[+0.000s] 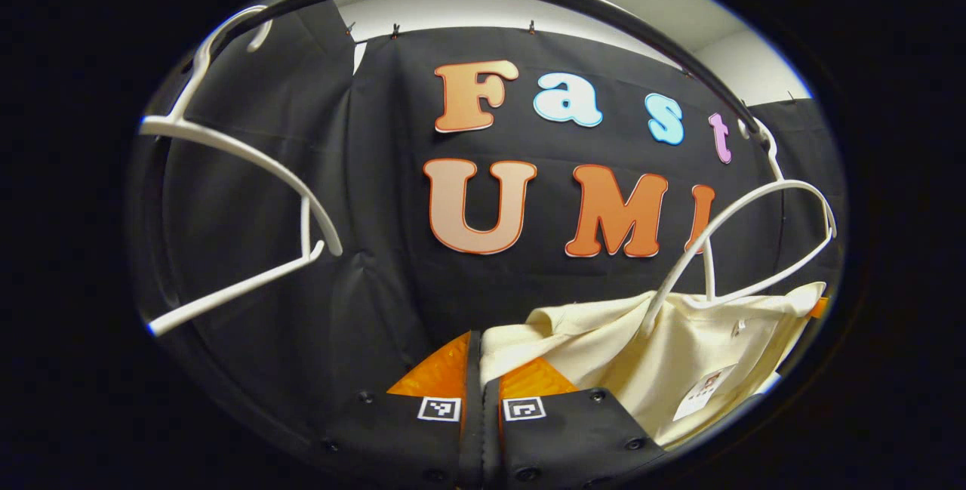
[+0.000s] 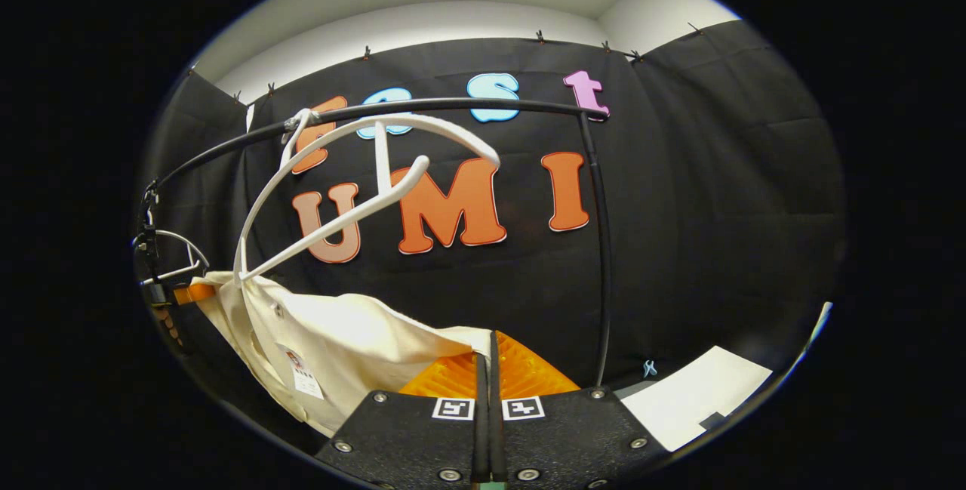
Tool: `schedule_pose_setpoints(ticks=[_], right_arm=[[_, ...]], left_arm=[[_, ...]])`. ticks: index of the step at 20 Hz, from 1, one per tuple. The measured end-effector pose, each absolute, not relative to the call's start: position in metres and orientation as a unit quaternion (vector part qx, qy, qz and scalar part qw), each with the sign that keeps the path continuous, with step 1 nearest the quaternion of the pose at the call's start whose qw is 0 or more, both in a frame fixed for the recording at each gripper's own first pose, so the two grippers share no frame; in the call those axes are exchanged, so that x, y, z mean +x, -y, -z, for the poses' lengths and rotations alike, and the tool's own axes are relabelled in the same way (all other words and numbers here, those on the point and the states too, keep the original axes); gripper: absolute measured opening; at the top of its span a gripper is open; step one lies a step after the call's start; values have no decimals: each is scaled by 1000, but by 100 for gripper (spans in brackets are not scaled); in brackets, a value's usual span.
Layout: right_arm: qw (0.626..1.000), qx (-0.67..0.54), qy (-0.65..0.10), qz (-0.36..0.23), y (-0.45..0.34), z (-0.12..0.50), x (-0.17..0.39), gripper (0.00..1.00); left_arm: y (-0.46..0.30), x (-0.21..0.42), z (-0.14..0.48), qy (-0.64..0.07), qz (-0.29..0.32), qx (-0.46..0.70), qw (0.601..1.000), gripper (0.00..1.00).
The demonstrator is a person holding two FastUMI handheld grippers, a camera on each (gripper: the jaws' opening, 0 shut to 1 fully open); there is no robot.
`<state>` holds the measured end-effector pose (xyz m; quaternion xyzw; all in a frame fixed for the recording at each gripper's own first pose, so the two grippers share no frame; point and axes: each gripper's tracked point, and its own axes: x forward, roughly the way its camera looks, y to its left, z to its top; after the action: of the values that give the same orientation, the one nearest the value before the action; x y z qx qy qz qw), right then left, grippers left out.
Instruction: Grasp the clothes on the hanger with both hands and then place them into the laundry hamper below.
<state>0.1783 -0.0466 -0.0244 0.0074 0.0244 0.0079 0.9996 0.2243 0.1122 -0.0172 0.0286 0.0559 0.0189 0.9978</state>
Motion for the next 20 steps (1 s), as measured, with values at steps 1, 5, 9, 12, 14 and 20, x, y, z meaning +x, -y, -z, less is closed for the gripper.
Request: schedule_pose_setpoints(ticks=[1,5,9,12,14,20], right_arm=[[1000,7,-30,-4,50,29,177,0],[998,13,-59,-3,50,56,171,0],[996,15,-83,2,45,78,171,0],[995,15,-100,-2,36,99,170,0],[993,20,-112,-3,31,112,170,0],[991,30,-128,-14,5,125,175,0]], left_arm=[[-119,219,24,-65,-22,24,997,7],[-125,198,50,-99,-13,14,995,6],[-102,206,67,-114,-1,22,993,7],[-87,208,83,-131,13,20,991,7],[-77,205,91,-145,26,19,989,7],[-25,198,104,-161,78,18,984,7]])
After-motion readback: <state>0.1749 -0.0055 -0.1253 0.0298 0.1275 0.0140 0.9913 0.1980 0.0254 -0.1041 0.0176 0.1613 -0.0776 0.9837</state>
